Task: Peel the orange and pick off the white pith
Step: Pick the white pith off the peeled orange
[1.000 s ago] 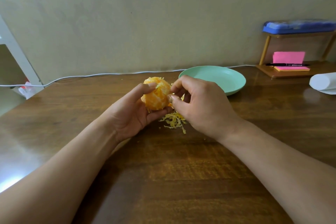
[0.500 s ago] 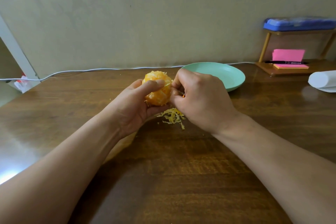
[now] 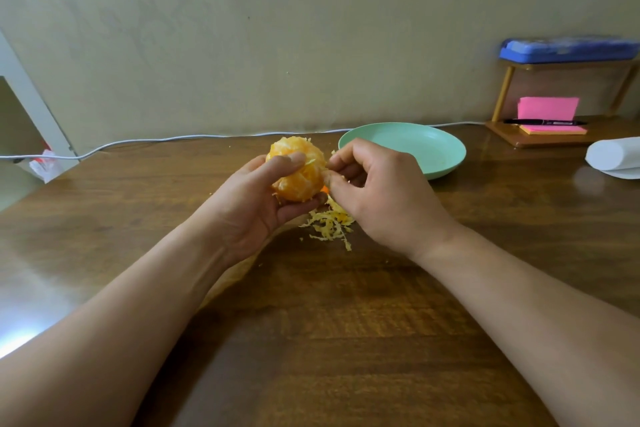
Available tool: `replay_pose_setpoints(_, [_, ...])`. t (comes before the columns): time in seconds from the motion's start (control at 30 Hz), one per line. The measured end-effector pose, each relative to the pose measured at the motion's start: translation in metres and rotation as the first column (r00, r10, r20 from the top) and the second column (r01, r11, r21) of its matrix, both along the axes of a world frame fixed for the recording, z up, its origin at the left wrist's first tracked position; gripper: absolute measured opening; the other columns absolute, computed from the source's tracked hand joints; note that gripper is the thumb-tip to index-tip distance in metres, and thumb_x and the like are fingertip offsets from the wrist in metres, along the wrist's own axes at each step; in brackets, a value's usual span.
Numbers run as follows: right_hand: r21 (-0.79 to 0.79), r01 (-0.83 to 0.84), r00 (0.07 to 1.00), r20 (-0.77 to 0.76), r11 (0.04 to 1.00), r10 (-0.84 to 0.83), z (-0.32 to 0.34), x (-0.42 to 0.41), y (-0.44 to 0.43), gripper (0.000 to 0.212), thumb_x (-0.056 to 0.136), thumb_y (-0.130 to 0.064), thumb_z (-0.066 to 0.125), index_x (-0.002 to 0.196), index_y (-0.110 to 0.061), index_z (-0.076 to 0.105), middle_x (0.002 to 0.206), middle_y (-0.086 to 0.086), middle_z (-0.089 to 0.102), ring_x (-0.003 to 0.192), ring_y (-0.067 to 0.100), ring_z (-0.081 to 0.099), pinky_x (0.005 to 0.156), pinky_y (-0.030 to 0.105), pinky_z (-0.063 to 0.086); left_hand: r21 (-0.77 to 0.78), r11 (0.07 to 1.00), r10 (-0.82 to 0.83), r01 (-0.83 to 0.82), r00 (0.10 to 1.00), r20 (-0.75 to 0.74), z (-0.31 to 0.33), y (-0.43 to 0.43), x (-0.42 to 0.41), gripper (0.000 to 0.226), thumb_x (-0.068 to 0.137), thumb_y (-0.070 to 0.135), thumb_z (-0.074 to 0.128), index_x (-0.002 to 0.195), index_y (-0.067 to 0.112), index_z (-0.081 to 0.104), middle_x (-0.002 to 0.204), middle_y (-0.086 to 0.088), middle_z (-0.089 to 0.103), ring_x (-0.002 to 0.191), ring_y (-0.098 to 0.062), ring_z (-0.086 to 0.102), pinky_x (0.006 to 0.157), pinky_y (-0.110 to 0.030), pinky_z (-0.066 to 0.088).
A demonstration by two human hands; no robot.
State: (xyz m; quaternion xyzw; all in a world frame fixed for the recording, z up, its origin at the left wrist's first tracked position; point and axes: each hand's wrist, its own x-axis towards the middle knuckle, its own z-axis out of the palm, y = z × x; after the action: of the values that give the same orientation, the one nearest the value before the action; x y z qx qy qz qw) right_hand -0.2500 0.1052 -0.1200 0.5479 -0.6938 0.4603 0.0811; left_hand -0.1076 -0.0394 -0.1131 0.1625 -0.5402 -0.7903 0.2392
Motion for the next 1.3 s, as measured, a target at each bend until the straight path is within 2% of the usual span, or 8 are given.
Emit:
replay_pose_setpoints(0.13, [0.028, 0.049, 0.991, -0.129, 0.998, -0.045, 0.002, -0.001, 0.001, 0.015, 0.099, -0.033, 0.075, 0.105, -0.020, 0.076, 0.088, -0.007, 0.075, 0.078, 0.012, 0.069, 0.071, 0.041, 0.062, -0.084, 0.994, 0.070, -0.067, 0.997, 0.030, 0.000, 0.005, -0.001, 0.071, 0.085, 0.024, 0.087, 0.145, 0.004, 0.052, 0.138, -0.022, 0.067, 0.112, -0.032, 0.077, 0.083, -0.038, 0.065])
replay_pose_setpoints(0.23, [0.056, 0.096, 0.973, -0.216, 0.994, -0.082, 0.003, 0.001, 0.000, 0.013, 0.100, -0.033, 0.073, 0.098, -0.019, 0.074, 0.082, -0.003, 0.073, 0.074, 0.018, 0.068, 0.067, 0.042, 0.059, -0.158, 0.980, 0.128, -0.120, 0.991, 0.040, 0.001, 0.013, -0.002, 0.072, 0.078, 0.026, 0.082, 0.140, 0.007, 0.052, 0.132, -0.019, 0.069, 0.104, -0.027, 0.079, 0.081, -0.036, 0.066])
replay_pose_setpoints(0.43, [0.064, 0.182, 0.954, -0.255, 0.981, -0.160, 0.002, 0.006, -0.003, 0.011, 0.097, -0.030, 0.069, 0.093, -0.019, 0.070, 0.077, -0.001, 0.069, 0.071, 0.023, 0.064, 0.059, 0.033, 0.048, -0.367, 0.910, 0.245, -0.194, 0.965, 0.098, -0.003, 0.017, -0.004, 0.057, 0.087, 0.026, 0.087, 0.132, 0.015, 0.055, 0.125, -0.013, 0.071, 0.107, -0.027, 0.077, 0.093, -0.047, 0.065])
replay_pose_setpoints(0.63, [0.092, 0.176, 0.956, -0.253, 0.980, -0.148, 0.004, 0.005, -0.002, 0.014, 0.098, -0.034, 0.066, 0.098, -0.022, 0.072, 0.081, -0.002, 0.070, 0.075, 0.023, 0.065, 0.065, 0.039, 0.056, -0.375, 0.905, 0.251, -0.203, 0.964, 0.084, -0.002, 0.017, -0.004, 0.054, 0.087, 0.024, 0.085, 0.131, 0.017, 0.055, 0.123, -0.011, 0.070, 0.106, -0.024, 0.077, 0.089, -0.040, 0.066])
replay_pose_setpoints(0.77, [0.079, 0.183, 0.949, -0.276, 0.980, -0.155, 0.004, 0.005, -0.002, 0.014, 0.099, -0.034, 0.066, 0.097, -0.022, 0.072, 0.079, -0.002, 0.070, 0.074, 0.023, 0.065, 0.064, 0.038, 0.054, -0.361, 0.912, 0.245, -0.196, 0.965, 0.097, -0.001, 0.017, -0.003, 0.075, 0.069, 0.038, 0.088, 0.133, 0.018, 0.054, 0.127, -0.012, 0.069, 0.109, -0.026, 0.077, 0.093, -0.046, 0.065])
replay_pose_setpoints(0.93, [0.039, 0.150, 0.979, -0.147, 0.988, -0.143, 0.002, 0.007, -0.003, 0.017, 0.093, -0.028, 0.074, 0.081, -0.023, 0.063, 0.067, -0.008, 0.063, 0.062, 0.010, 0.058, 0.052, 0.028, 0.040, -0.276, 0.944, 0.206, -0.180, 0.976, 0.069, -0.003, 0.018, -0.006, 0.060, 0.085, 0.026, 0.089, 0.133, 0.013, 0.054, 0.129, -0.015, 0.070, 0.107, -0.026, 0.078, 0.092, -0.045, 0.065])
replay_pose_setpoints(1.13, [-0.030, 0.096, 0.995, 0.024, 0.995, -0.095, -0.001, 0.004, -0.005, 0.020, 0.086, -0.027, 0.077, 0.075, -0.022, 0.062, 0.065, -0.006, 0.064, 0.061, 0.014, 0.060, 0.055, 0.039, 0.053, -0.116, 0.987, 0.109, -0.109, 0.994, -0.005, -0.005, 0.017, -0.006, 0.070, 0.083, 0.025, 0.084, 0.141, 0.003, 0.052, 0.134, -0.022, 0.069, 0.113, -0.033, 0.076, 0.087, -0.042, 0.065])
replay_pose_setpoints(1.3, [-0.076, -0.005, 0.984, 0.176, 0.997, 0.018, -0.003, -0.001, -0.004, 0.017, 0.088, -0.017, 0.075, 0.074, -0.018, 0.064, 0.063, -0.009, 0.059, 0.059, 0.009, 0.051, 0.053, 0.028, 0.045, -0.004, 0.999, 0.037, -0.037, 0.999, -0.030, -0.006, 0.011, -0.006, 0.073, 0.087, 0.026, 0.076, 0.148, -0.001, 0.050, 0.141, -0.026, 0.066, 0.122, -0.037, 0.072, 0.088, -0.041, 0.064])
